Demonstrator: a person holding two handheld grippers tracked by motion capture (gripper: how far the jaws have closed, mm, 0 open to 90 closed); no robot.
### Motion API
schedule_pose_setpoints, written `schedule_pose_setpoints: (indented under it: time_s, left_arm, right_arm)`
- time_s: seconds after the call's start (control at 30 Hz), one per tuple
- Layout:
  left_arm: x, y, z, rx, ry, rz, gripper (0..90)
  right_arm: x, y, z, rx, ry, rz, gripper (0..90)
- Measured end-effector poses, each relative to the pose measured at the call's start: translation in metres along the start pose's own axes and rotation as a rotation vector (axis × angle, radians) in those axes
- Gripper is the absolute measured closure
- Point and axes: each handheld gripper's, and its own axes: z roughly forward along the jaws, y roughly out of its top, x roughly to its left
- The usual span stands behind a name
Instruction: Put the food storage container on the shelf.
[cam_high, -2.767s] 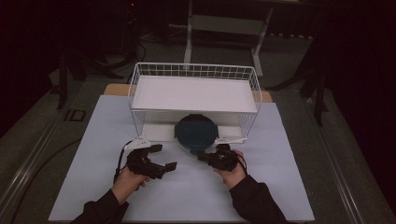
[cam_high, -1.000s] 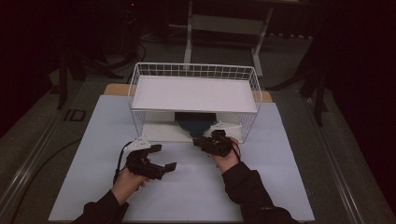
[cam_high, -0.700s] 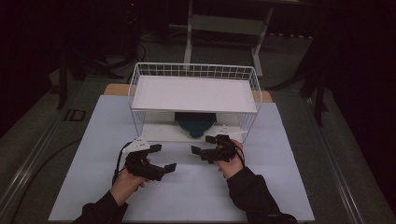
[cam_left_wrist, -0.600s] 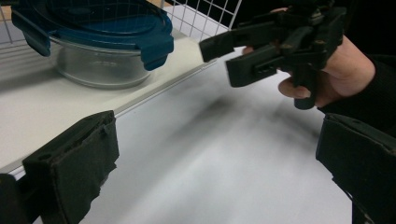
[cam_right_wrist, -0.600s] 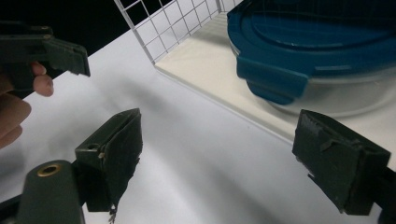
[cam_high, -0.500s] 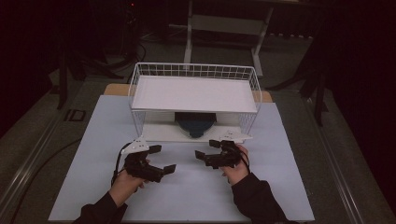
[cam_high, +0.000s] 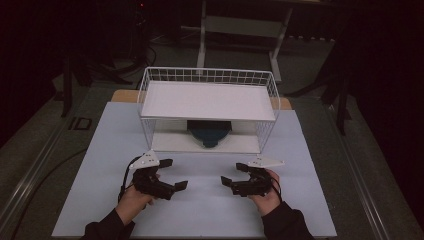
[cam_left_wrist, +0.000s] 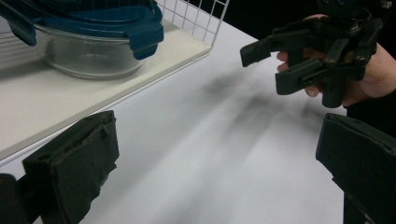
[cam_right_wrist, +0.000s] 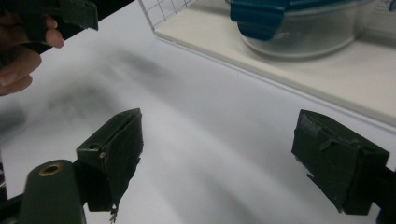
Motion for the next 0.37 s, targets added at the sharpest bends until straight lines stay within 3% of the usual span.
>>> schedule_pose_setpoints:
  time_s: [0.37]
  left_arm:
    - [-0.002,0.0,0.002,-0.002,-0.004,0.017,0.0]
  right_arm:
    - [-0.007,-0.016,-0.013,-0.004,-0.03,0.005,16.6]
